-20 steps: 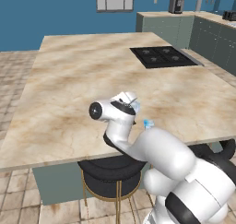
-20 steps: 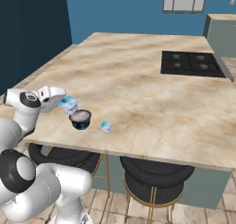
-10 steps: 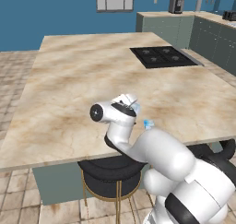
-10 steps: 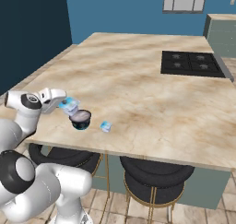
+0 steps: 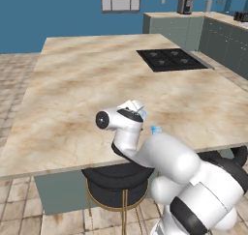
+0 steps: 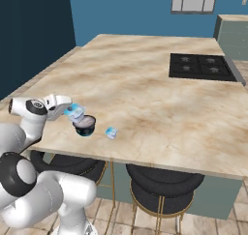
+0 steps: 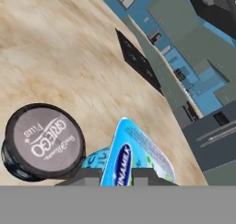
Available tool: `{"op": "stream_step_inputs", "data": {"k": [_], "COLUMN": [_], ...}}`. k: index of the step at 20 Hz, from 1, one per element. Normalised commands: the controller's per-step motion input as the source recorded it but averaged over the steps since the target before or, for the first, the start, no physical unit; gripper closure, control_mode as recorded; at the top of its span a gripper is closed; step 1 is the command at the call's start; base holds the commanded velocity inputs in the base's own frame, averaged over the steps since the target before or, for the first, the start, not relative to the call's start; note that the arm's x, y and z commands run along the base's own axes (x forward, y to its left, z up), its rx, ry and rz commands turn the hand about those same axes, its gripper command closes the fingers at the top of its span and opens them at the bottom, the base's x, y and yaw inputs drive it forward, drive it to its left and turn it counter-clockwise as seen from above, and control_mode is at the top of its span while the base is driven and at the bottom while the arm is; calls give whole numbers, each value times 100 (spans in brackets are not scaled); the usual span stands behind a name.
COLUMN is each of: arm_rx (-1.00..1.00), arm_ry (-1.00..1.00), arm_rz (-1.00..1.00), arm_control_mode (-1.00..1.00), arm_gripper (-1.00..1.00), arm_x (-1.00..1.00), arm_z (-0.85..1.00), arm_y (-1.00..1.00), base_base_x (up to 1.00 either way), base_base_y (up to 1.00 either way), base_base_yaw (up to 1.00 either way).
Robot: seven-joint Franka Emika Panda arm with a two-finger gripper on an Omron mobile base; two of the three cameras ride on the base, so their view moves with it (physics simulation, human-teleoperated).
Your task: Stack the yogurt containers by placing the smaller containers on top of the larger containers.
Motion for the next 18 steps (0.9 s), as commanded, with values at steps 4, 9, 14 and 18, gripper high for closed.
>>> {"op": "stream_step_inputs", "data": {"k": [4, 9, 14, 18], "arm_rx": [0, 0, 0, 0], "arm_ry": [0, 0, 1, 0], "arm_rz": [0, 0, 0, 0], "arm_control_mode": [-100, -100, -100, -100], "arm_gripper": [100, 100, 100, 100], "arm_x": [18, 16, 10, 10], "arm_z": [-9, -9, -11, -13], "arm_y": [0, 0, 2, 3], "base_base_x": [0, 0, 0, 0], "base_base_y": [0, 0, 0, 0], "base_base_yaw": [0, 0, 0, 0]}}
